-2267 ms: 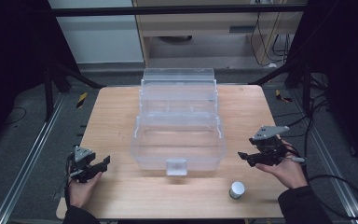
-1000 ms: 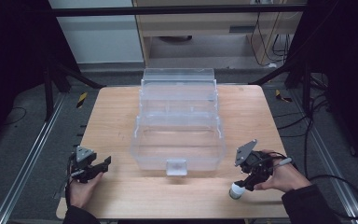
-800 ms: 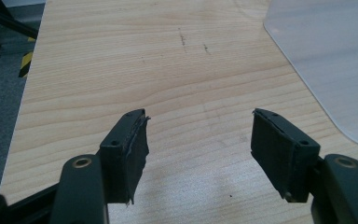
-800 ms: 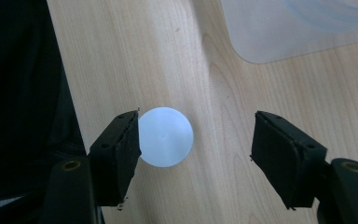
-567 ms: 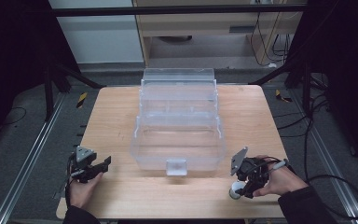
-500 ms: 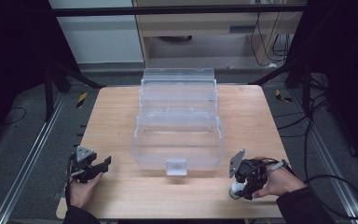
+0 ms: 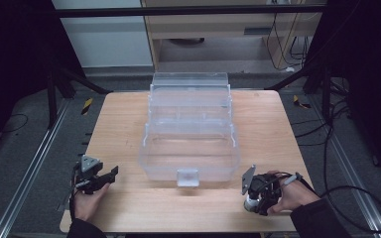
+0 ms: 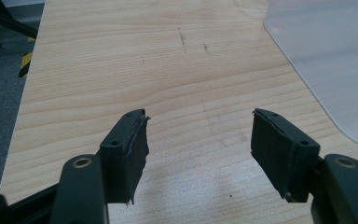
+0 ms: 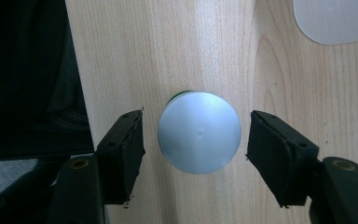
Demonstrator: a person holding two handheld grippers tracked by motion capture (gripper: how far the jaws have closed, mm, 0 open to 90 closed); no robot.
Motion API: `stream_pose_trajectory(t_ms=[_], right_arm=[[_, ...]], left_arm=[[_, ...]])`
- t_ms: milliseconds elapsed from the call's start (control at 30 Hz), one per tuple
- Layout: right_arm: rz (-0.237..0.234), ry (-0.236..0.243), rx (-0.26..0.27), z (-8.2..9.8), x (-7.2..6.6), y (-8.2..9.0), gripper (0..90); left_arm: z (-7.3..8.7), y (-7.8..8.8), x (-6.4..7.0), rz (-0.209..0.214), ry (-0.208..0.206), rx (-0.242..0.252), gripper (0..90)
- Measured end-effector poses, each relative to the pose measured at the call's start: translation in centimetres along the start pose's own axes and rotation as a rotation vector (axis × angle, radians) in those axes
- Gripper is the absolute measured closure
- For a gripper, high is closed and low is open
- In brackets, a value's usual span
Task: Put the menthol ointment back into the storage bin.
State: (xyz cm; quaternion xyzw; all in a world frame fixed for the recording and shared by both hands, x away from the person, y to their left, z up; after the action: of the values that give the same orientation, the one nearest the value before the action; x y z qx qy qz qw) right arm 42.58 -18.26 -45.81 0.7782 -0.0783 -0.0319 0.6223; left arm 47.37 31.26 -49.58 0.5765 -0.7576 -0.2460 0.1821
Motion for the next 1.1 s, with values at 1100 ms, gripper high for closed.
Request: stream_pose_trajectory(t_ms=[1100], right_arm=[[0.022,-0.018,-0.020,-0.51,0.96,0.19,50.4]], left_arm=[[0.06,-0.26,0.03,-0.003,0.002,-0.010,36.2]])
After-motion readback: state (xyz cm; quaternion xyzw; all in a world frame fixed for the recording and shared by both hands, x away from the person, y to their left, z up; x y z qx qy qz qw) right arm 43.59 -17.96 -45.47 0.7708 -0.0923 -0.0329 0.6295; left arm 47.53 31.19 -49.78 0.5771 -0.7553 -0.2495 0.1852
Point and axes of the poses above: each handheld gripper's, and its own axes: y roughly backward along the jaws, z roughly out of its underside, x roughly to its right, the point moved 3 cm from there along -y, roughly forward along the jaws, and after that the axes turned 2 degrees about x, right-handed, at the moved point
